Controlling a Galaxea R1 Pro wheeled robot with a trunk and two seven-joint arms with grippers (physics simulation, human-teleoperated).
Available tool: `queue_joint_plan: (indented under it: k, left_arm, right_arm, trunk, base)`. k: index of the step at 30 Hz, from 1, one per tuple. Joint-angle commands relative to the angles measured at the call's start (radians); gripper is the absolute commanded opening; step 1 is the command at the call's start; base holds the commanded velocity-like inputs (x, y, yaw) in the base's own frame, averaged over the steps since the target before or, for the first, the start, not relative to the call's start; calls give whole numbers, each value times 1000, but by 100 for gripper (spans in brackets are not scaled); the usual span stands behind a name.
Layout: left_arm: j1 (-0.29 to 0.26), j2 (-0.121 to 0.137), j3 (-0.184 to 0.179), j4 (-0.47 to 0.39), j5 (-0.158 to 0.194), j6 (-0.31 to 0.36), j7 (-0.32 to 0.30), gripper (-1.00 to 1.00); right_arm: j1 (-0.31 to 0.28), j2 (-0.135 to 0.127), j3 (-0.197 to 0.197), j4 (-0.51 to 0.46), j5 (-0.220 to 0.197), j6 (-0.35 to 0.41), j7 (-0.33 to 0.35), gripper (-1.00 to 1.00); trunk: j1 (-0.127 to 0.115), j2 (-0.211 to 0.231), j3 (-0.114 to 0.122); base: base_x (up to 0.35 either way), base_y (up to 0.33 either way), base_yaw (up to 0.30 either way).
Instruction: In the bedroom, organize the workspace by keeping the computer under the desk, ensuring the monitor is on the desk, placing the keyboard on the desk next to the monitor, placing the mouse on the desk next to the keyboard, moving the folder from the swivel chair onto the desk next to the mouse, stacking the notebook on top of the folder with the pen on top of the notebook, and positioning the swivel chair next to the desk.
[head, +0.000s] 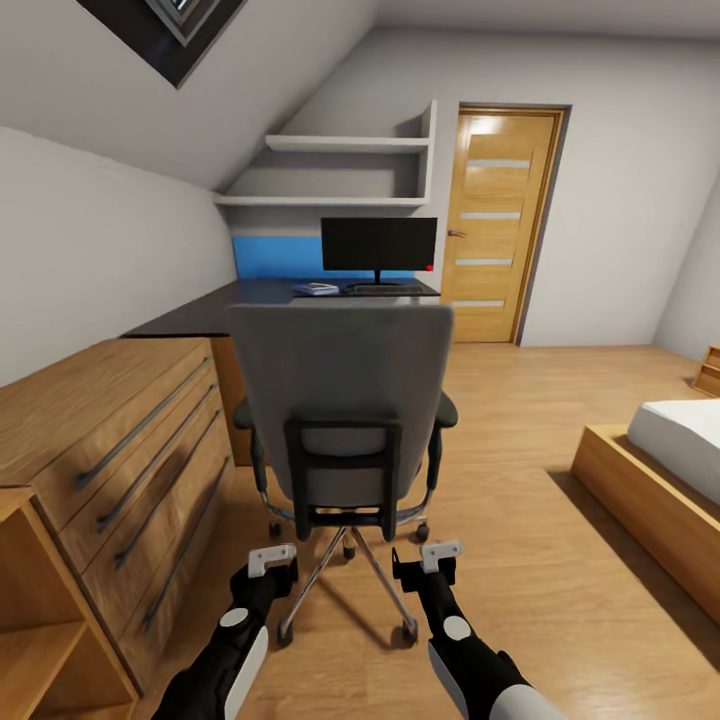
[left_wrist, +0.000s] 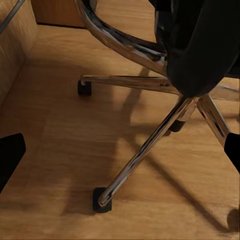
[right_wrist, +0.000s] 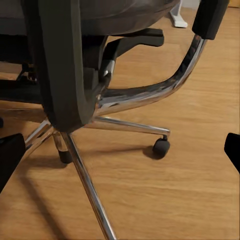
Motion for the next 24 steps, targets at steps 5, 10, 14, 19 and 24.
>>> queue_joint_plan:
  k: [5,10,14,19,24]
  left_arm:
    - [0,1,-2,0,6,-2,5,100]
    - [0,1,-2,1,7,-5,5,100]
    - [0,0,-2,1,7,-6,6,100]
    - [0,0,-3,1,7,-6,6,100]
    - [0,0,-4,1,7,-7,6,100]
  right_arm:
    - [-1,0,3,3,10,-2,-10,100]
    - [-1,0,3,4,10,-3,-10,100]
    - [-1,0,3,5,10,-3,-10,100]
    - [-1,0,3,5,10,-4,-10,100]
    - [-1,0,3,5,10,-4,-10,100]
  trunk:
    - [0,0,-1]
    - [0,0,-1]
    - [4,-7,-4]
    - [23,-42,-20]
    - [39,-71,-36]
  base:
    - [148,0,0]
    - [49,0,0]
    - [17,0,0]
    - [7,0,0]
    - [2,0,0]
